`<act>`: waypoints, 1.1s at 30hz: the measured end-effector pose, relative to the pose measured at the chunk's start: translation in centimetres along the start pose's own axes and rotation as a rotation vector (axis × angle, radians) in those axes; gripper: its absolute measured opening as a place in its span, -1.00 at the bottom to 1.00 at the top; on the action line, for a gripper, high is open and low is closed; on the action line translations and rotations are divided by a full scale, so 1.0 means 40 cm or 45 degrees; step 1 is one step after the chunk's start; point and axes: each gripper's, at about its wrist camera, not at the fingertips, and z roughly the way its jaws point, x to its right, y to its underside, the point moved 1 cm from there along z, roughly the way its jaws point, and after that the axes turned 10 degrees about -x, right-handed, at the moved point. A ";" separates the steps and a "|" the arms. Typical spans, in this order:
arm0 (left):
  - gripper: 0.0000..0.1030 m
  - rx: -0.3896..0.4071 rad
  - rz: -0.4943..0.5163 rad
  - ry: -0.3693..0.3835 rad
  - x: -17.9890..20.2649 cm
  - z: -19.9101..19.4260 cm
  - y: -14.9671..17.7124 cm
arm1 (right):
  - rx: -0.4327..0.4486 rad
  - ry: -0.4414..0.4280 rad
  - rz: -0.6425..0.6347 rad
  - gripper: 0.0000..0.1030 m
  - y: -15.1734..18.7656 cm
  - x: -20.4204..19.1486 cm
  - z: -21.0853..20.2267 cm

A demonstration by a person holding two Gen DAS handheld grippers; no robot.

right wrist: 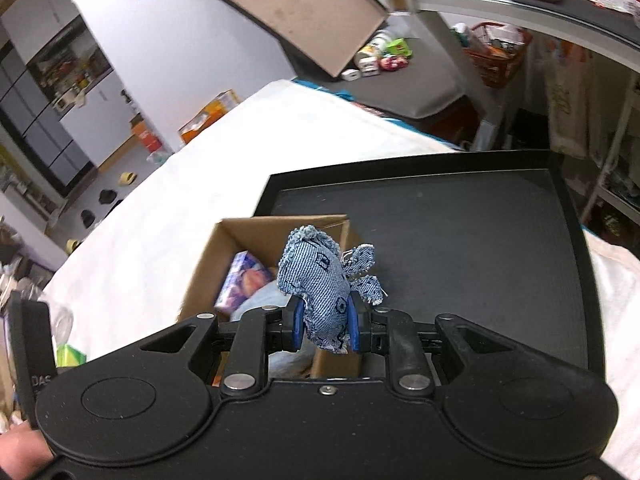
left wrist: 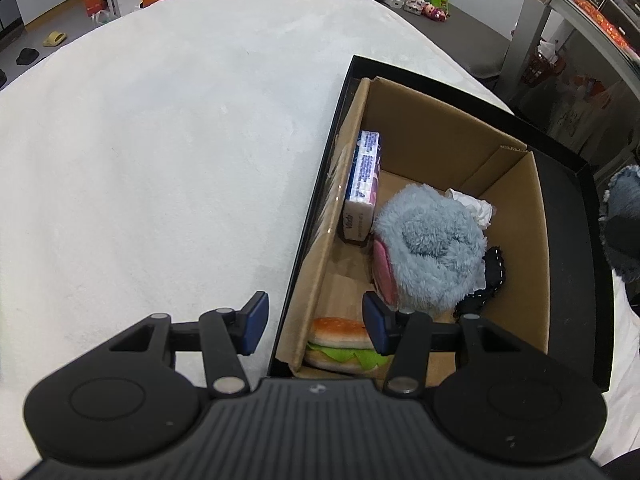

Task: Organize soft objects
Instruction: 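Carry the blue denim plush with the right gripper into the box and release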

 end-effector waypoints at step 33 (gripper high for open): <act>-0.70 -0.027 -0.058 0.117 -0.063 -0.006 0.020 | -0.099 0.091 -0.110 0.26 0.082 -0.141 0.031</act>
